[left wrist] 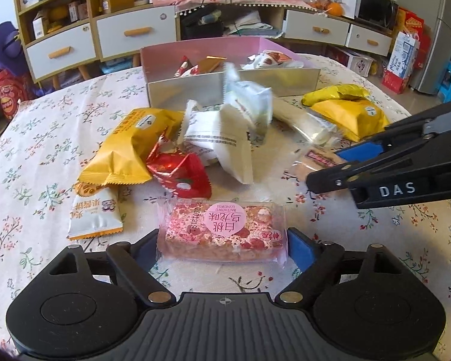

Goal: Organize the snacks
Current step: 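Grasp the pink nougat bar with the left tool while the right grasps the red-label pastry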

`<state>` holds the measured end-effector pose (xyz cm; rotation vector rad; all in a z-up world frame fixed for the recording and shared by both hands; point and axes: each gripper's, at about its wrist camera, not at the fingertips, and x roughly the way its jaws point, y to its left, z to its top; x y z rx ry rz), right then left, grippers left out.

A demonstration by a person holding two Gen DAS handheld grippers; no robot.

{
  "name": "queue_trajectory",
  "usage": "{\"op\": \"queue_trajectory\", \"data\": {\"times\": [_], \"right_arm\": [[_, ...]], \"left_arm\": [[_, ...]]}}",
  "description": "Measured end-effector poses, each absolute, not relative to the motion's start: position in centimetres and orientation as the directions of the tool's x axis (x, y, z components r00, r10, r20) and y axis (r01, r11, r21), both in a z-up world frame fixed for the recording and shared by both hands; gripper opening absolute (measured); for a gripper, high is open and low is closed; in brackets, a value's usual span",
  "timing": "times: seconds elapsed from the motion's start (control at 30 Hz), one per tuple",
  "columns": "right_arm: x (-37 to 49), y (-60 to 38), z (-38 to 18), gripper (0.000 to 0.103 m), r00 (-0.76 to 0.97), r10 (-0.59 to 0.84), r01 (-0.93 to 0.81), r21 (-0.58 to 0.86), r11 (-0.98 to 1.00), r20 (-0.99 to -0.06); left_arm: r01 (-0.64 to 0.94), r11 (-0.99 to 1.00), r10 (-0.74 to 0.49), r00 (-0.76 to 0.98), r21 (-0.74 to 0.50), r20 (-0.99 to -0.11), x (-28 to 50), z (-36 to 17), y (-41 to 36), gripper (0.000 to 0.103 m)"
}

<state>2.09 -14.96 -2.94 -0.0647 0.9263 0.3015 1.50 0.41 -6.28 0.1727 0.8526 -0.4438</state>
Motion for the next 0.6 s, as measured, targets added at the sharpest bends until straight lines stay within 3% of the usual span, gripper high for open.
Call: {"op": "queue_trajectory", "data": {"times": [0.6], "right_arm": [[1.6, -15.6, -1.5, 0.033, 0.567, 0.253, -0.276, 0.108, 0.955, -0.784]], "left_arm": [[0.439, 0.896, -0.335, 0.568, -0.068, -0.751, 1.1, -5.4, 1.2, 0.079]]}}
